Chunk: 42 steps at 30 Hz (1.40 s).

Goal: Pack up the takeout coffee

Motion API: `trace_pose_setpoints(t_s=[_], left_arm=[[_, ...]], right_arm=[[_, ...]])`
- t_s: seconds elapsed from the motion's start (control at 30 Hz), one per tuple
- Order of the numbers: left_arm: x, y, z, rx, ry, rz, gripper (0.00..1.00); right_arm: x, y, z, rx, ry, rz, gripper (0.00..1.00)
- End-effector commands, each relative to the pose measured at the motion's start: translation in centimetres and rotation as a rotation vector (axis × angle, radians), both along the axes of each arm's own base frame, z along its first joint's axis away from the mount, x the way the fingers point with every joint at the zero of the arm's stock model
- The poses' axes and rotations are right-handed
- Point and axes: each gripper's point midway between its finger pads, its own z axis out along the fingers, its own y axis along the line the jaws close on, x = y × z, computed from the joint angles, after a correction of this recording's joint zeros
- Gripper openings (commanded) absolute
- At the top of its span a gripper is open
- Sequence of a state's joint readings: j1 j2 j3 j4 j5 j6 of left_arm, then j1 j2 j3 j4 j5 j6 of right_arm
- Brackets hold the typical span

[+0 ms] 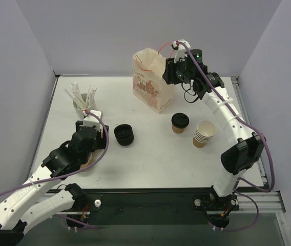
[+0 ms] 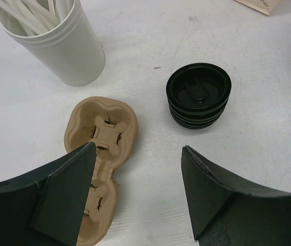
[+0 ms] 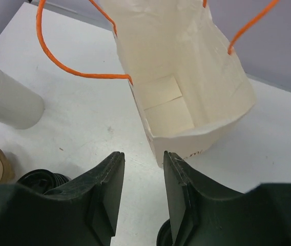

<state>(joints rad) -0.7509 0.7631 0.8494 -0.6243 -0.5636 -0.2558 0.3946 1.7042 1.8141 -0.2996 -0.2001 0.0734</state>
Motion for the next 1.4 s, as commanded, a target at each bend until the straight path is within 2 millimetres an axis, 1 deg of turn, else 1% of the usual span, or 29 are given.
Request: trace_pose_setpoints(t_s=[0.0,0.03,0.1,0.23,0.27,0.3,0.33,0.37,0.4,0.47,0.5,0.57,0.6,0.73,0.8,0.83,0.87,0.9,0.93,1.0,1.07,1.1,1.17,1.2,1.23,1.3,1.33,1.37], left_arm=[[0.4,-0.3,1.2,-0.036,-0.045,-0.01,0.77],[0.3,-0.2,1.2,-0.031,-0.046,-0.007,0.77],[0.3,-0.1,1.2,-0.029,-0.046,-0.005,0.77],[0.3,-0.3,1.1,-0.033,-0.043,-0.014,0.77],[0.3,-0.4,1.2,-0.033,-0.043,-0.016,0.77],[0.3,-0.4,1.2,-0.035,-0.042,-0.016,0.77],[0.3,-0.3,1.1,-0.034,-0.041,-0.015,0.77],[0.3,-0.4,1.1,-0.035,-0.04,-0.019,0.77],[0.3,-0.4,1.0,-0.035,-0.04,-0.019,0.77],[0.3,-0.5,1.1,-0.038,-0.041,-0.02,0.77],[0.3,-0.4,1.2,-0.038,-0.044,-0.017,0.77],[0.3,-0.3,1.3,-0.038,-0.047,-0.013,0.77],[0.3,-0.2,1.2,-0.036,-0.047,-0.009,0.77],[0.3,-0.2,1.3,-0.036,-0.049,-0.008,0.77],[0.3,0.0,1.3,-0.033,-0.05,-0.003,0.77],[0.3,0.0,1.3,-0.031,-0.05,0.0,0.77],[0.3,0.1,1.4,-0.031,-0.054,0.004,0.77],[0.3,0.2,1.3,-0.028,-0.053,0.007,0.77],[0.2,0.2,1.5,-0.032,-0.056,0.009,0.77],[0.2,0.3,1.5,-0.033,-0.057,0.009,0.76],[0.2,0.3,1.5,-0.034,-0.059,0.012,0.77],[0.1,0.4,1.6,-0.034,-0.061,0.015,0.77],[0.1,0.6,1.9,-0.044,-0.073,0.025,0.77],[0.1,0.8,2.0,-0.044,-0.076,0.029,0.77],[0.0,0.9,2.2,-0.052,-0.084,0.034,0.77],[0.0,1.2,2.4,-0.053,-0.094,0.05,0.77],[0.0,1.5,2.6,-0.058,-0.101,0.058,0.77],[-0.1,1.6,2.7,-0.059,-0.108,0.065,0.77]], right_arm=[[2.0,2.6,1.4,-0.056,-0.099,0.138,0.38],[2.1,3.3,1.5,-0.052,-0.102,0.173,0.38],[2.5,4.2,0.7,-0.08,-0.108,0.215,0.39],[3.9,4.3,-0.5,-0.189,-0.141,0.197,0.39],[4.4,4.3,-1.3,-0.209,-0.134,0.192,0.39],[4.7,4.3,-1.1,-0.228,-0.146,0.193,0.39],[4.8,4.3,-1.5,-0.24,-0.14,0.193,0.38],[5.1,4.1,-2.0,-0.251,-0.131,0.188,0.36],[5.2,4.3,-1.8,-0.253,-0.137,0.192,0.31],[4.9,4.5,-2.0,-0.256,-0.134,0.216,0.27],[4.8,4.8,-2.1,-0.258,-0.134,0.231,0.21],[4.5,5.1,-2.0,-0.272,-0.141,0.249,0.11],[4.4,5.1,-1.8,-0.278,-0.144,0.245,0.01],[3.9,5.7,-0.7,-0.283,-0.162,0.226,0.0],[3.2,6.4,-0.1,-0.292,-0.178,0.218,0.0],[3.2,6.0,0.2,-0.314,-0.183,0.179,0.0],[2.8,5.9,0.8,-0.317,-0.192,0.164,0.0],[2.4,6.4,1.0,-0.32,-0.195,0.158,0.0],[2.1,6.1,1.3,-0.331,-0.193,0.134,0.0],[1.4,6.0,1.5,-0.351,-0.185,0.101,0.0],[0.5,5.2,1.3,-0.388,-0.162,0.061,0.0],[-0.3,5.5,0.6,-0.404,-0.142,0.067,0.0],[-1.8,4.9,0.5,-0.411,-0.123,0.044,0.0],[-2.5,5.0,-0.4,-0.422,-0.101,0.052,0.0],[-3.6,5.3,-0.2,-0.406,-0.094,0.056,0.0],[-4.7,5.2,-0.5,-0.411,-0.078,0.038,0.0],[-5.8,5.4,-0.4,-0.403,-0.063,0.036,0.0],[-6.3,5.1,-0.4,-0.406,-0.055,0.01,0.0]])
